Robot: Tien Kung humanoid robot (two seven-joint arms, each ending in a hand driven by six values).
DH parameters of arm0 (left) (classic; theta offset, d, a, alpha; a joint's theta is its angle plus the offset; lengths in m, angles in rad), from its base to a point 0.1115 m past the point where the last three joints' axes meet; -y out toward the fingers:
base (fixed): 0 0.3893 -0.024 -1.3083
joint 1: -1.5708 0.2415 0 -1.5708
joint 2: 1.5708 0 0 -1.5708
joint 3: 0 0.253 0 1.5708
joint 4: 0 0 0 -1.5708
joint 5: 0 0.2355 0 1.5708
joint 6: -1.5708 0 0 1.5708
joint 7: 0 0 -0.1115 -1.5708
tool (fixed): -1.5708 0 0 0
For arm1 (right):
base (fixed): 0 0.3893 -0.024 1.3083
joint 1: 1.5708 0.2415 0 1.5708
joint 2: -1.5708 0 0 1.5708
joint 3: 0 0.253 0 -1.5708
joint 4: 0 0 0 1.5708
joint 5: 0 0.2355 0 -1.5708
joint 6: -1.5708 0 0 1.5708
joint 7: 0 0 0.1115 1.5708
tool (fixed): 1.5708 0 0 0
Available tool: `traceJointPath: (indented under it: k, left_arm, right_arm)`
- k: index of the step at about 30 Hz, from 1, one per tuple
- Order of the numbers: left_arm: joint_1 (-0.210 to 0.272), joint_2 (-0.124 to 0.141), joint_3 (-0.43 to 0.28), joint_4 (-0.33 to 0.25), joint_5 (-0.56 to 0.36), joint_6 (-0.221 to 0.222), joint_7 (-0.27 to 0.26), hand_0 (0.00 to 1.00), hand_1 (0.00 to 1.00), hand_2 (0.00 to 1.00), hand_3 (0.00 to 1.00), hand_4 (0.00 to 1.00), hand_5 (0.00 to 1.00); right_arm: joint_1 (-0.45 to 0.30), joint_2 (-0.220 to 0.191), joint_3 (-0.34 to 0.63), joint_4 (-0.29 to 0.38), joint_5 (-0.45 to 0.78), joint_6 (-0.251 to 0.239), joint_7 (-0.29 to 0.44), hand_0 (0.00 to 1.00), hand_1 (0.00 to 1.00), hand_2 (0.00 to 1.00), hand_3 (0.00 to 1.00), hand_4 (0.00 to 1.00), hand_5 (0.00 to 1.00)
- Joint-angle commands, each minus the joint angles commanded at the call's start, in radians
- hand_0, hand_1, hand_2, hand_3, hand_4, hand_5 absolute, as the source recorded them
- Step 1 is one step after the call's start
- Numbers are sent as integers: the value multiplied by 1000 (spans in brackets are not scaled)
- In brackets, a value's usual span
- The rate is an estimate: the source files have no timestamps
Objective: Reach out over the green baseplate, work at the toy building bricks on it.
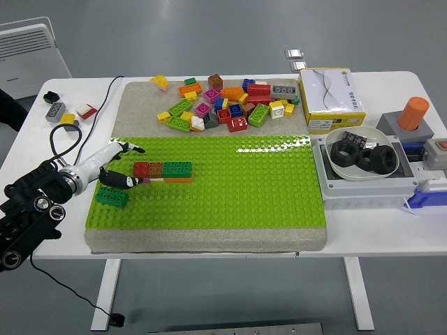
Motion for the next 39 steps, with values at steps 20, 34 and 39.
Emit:
traceJointPath:
  k: [20, 34, 39]
  left_arm:
    - [213, -17, -133, -302, 314, 53, 128, 969, 984, 998, 730, 974, 895]
    - [206, -35, -128, -227, 299, 62, 111, 979, 986, 998, 720, 974, 894]
    - [203, -39, -120, -214, 287, 62, 107, 979, 986, 998, 720, 974, 894]
  right_arm:
    - [-15, 1, 13, 0, -14, 2, 4, 514, 698, 654, 750, 820, 772]
    - [-11, 1, 16, 0, -11, 3, 5, 514, 698, 653, 750, 820, 773]
    - [-10, 0, 17, 0, -12, 2, 5, 514, 698, 653, 750, 820, 773]
